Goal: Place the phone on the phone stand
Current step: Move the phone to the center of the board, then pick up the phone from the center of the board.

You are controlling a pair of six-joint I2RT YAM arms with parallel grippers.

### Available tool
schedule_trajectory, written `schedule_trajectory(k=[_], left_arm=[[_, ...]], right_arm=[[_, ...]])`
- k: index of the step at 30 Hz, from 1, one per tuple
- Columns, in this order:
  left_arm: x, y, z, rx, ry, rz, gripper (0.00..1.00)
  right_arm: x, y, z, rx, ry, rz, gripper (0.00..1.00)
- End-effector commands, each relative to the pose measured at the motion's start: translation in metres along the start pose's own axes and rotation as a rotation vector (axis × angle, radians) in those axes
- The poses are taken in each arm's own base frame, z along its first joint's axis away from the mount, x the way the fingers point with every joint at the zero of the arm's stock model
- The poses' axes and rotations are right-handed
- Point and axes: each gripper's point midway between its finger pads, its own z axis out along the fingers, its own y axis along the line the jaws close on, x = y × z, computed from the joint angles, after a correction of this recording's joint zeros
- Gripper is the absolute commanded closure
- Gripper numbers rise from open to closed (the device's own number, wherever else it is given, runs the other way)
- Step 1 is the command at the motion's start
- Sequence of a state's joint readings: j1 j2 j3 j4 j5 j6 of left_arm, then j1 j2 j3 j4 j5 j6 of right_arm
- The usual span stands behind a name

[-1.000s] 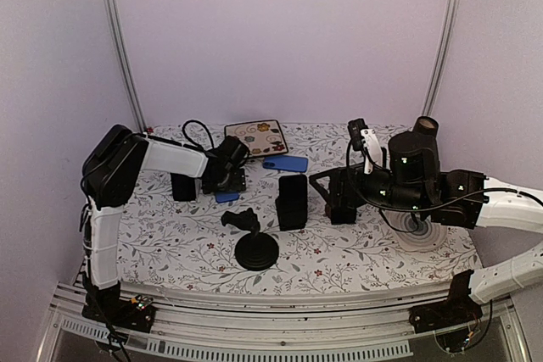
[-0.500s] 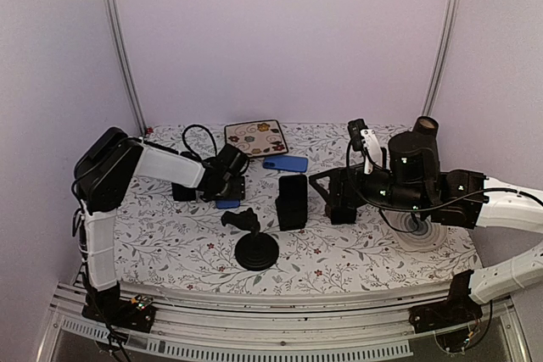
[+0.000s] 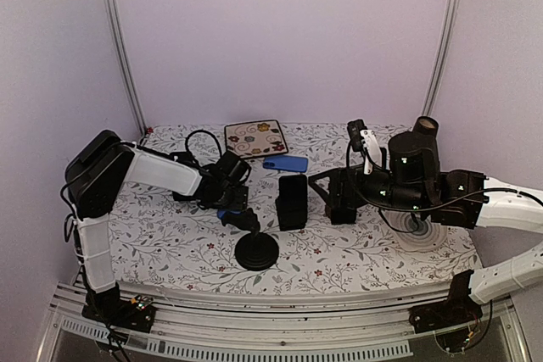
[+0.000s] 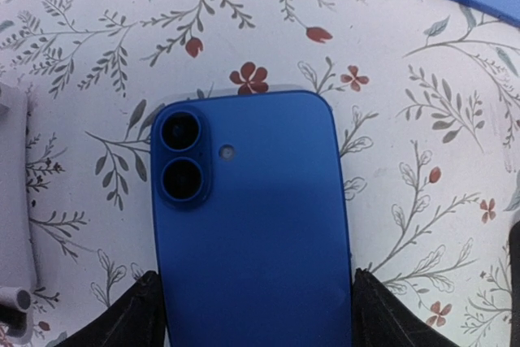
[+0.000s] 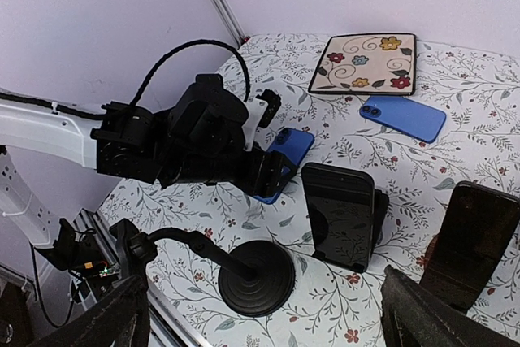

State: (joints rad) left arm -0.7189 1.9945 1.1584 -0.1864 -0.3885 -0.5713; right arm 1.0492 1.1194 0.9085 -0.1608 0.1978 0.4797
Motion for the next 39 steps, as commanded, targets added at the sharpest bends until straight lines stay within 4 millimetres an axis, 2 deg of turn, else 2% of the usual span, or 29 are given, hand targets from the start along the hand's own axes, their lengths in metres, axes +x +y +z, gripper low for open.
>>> schedule_trajectory(k=[1,7,12,16,19,26,33,34,39], left_arm=[[0.007,0.006,0.001,-0.009,0.044,0.026,0.22],[0.008,0.008,0.010,-0.013,0.062,0.027,0.11],[0.014,0.009,0.015,0.016,0.085,0.008,0.11],[0.020,0.010,0.019,0.032,0.103,0.002,0.16],[0.021,0.009,0.020,0.038,0.107,0.010,0.27],[0.013,0.008,0.012,0.043,0.082,0.029,0.44],[0.004,0.008,0.001,0.033,0.044,0.052,0.48],[-0.005,0.007,-0.008,0.044,0.020,0.044,0.48],[-0.012,0.006,-0.015,0.056,0.003,0.043,0.42]], right_arm=[[0.001,0.004,-0.002,-0.020,0.001,0.012,0.01],[0.000,0.001,-0.004,-0.005,-0.002,0.010,0.01],[0.002,0.000,-0.003,-0.003,0.000,0.008,0.01],[0.003,0.000,-0.001,-0.002,0.002,0.007,0.01],[0.005,-0.001,0.000,-0.002,0.005,0.007,0.01],[0.005,-0.002,0.001,0.001,-0.004,0.010,0.01],[0.005,-0.002,0.004,0.003,-0.005,0.008,0.01],[0.005,-0.001,0.005,0.003,-0.005,0.008,0.01],[0.005,-0.002,0.005,0.006,-0.005,0.007,0.01]])
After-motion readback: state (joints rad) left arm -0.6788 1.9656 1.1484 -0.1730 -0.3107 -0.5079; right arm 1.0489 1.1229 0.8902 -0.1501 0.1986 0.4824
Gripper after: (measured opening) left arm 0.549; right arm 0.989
